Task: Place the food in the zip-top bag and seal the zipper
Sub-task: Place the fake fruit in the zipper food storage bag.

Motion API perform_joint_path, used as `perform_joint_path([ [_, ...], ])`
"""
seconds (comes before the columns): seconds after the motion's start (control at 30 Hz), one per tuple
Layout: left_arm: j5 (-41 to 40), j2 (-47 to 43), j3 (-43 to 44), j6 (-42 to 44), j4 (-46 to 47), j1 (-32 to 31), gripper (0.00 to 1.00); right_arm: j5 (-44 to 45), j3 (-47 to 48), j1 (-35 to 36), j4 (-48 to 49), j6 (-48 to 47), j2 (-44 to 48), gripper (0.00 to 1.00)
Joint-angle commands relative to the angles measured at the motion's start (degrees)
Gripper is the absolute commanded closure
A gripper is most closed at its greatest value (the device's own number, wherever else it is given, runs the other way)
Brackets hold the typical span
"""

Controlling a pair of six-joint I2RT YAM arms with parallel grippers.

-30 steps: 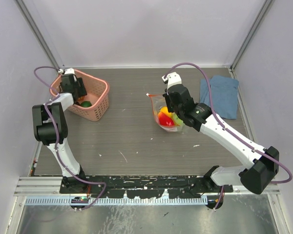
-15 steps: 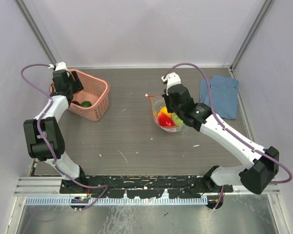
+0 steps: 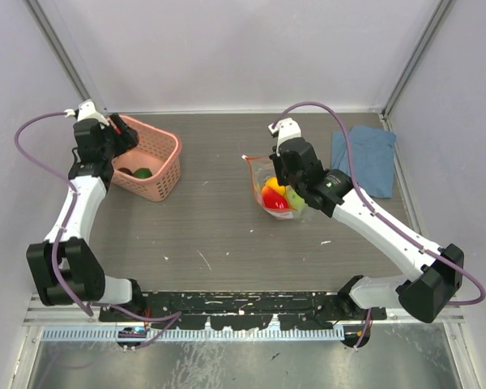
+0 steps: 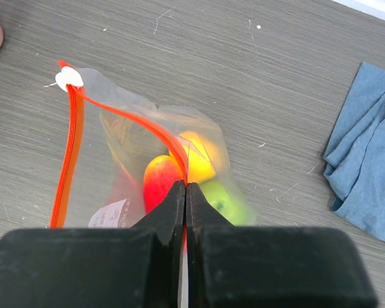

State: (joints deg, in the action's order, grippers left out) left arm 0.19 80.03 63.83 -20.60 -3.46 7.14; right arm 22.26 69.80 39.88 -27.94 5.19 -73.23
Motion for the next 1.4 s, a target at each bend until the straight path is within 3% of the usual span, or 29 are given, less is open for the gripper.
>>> perform_joint_path([
  [0.0, 5.56, -5.76, -0.55, -3.34, -0.79, -1.65, 0.59, 1.25, 3.40, -0.19, 0.71, 1.24, 0.02, 1.00],
  [0.27, 13.83, -9.83, 0.42, -5.36, -5.04, -6.68, 0.60, 1.18, 4.06, -0.24, 0.09, 1.95, -0.13, 1.00],
  [0.63, 19.19, -16.19, -2.44, -9.05, -2.85, -15.77, 0.60, 1.28, 4.02, -0.21, 0.03, 2.45, 0.15, 1.00],
  [0.97, 18.29, -20.49, -8.20, -12.31, 8.42, -28.64, 0.61, -0.16, 5.05, -0.18, 0.00, 3.06, -0.07, 1.00],
  [1.37, 12.15, -16.91, -10.04, -10.55, 19.24, -43.52, 0.61, -2.27, 5.52, -0.23, -0.27, 4.55, 0.23, 1.00],
])
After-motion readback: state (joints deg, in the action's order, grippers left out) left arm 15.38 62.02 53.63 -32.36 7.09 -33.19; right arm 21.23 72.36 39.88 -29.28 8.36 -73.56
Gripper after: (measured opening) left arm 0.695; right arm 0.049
